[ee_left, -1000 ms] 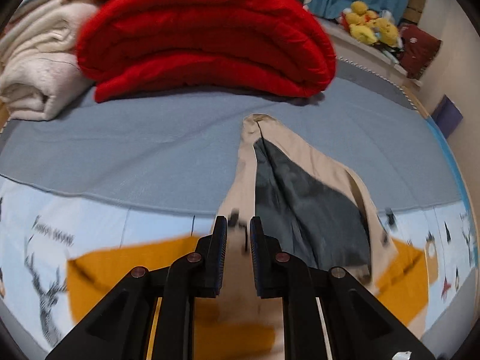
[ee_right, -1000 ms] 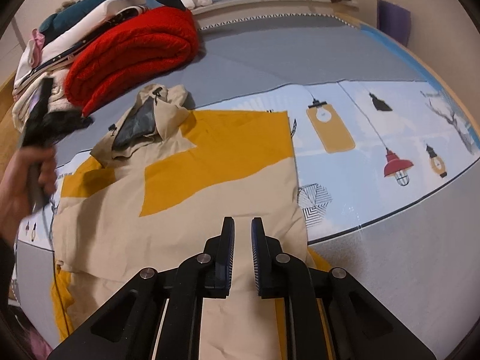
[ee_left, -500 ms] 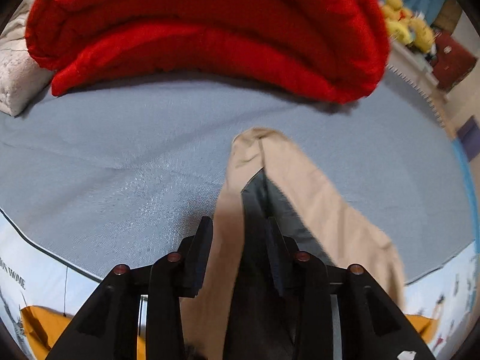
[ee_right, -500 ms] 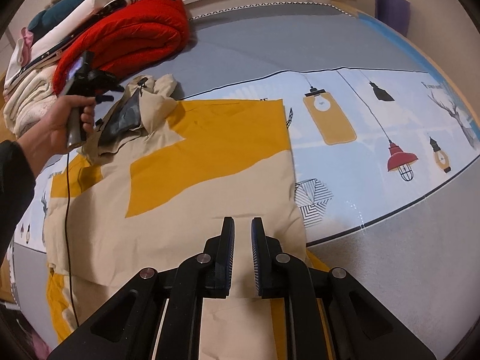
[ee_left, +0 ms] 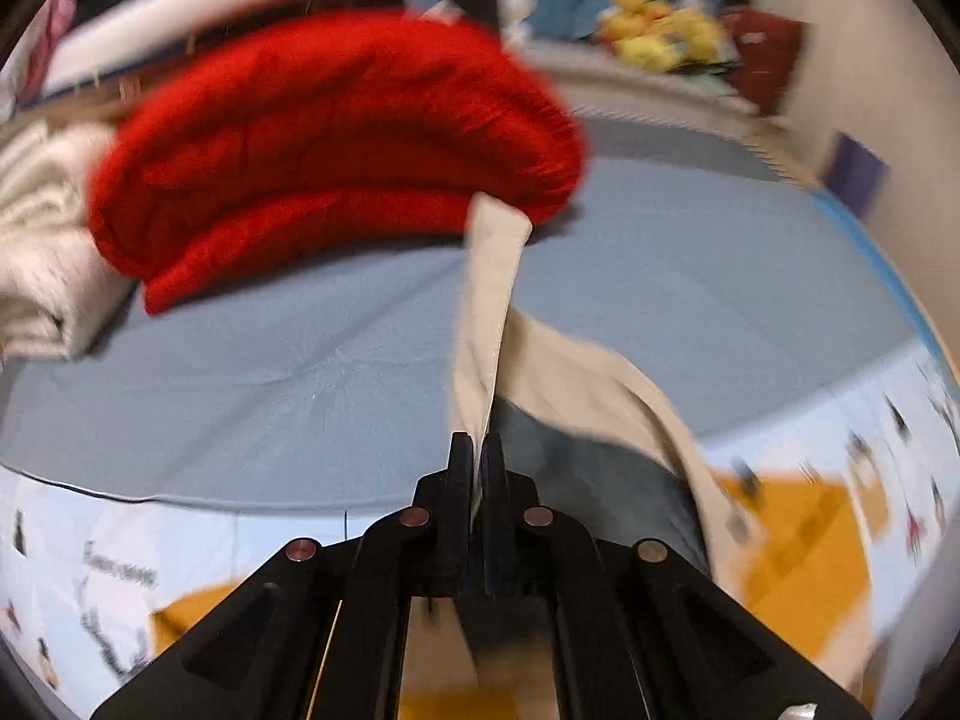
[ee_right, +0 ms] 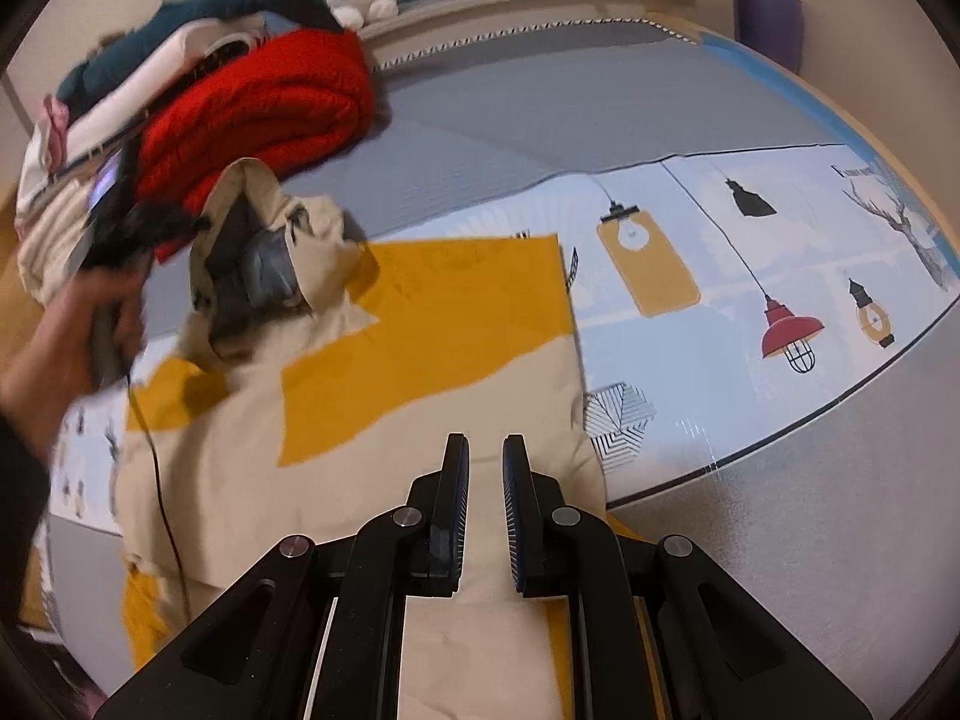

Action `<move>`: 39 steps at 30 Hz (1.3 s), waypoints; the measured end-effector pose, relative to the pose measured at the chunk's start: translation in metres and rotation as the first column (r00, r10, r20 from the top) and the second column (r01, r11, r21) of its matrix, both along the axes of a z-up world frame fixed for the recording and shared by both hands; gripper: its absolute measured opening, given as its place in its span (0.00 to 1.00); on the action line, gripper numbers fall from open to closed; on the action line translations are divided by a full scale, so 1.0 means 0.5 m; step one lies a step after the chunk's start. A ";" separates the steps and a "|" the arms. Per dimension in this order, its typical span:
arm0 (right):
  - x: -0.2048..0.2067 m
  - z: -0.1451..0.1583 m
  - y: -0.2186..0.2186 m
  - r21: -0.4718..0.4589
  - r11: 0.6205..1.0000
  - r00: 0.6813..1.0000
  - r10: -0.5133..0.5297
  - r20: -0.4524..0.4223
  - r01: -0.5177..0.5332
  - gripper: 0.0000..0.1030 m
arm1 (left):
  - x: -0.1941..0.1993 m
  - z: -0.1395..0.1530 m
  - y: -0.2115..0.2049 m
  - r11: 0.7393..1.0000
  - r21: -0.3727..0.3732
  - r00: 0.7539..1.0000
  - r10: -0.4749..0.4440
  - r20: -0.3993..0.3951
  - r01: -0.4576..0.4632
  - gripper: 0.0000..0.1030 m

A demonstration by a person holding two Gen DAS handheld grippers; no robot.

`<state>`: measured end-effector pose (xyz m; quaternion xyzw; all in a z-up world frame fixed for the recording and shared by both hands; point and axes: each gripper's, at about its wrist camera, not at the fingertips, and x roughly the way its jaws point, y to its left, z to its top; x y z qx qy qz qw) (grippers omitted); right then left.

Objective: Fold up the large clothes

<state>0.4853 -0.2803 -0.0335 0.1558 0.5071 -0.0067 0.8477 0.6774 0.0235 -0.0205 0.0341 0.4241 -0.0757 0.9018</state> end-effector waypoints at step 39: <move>0.020 -0.176 0.206 0.392 0.917 0.974 0.146 -0.170 -0.069 0.24 | -0.449 -0.285 0.196 0.680 -0.561 0.821 0.108 -0.560 -0.472 0.30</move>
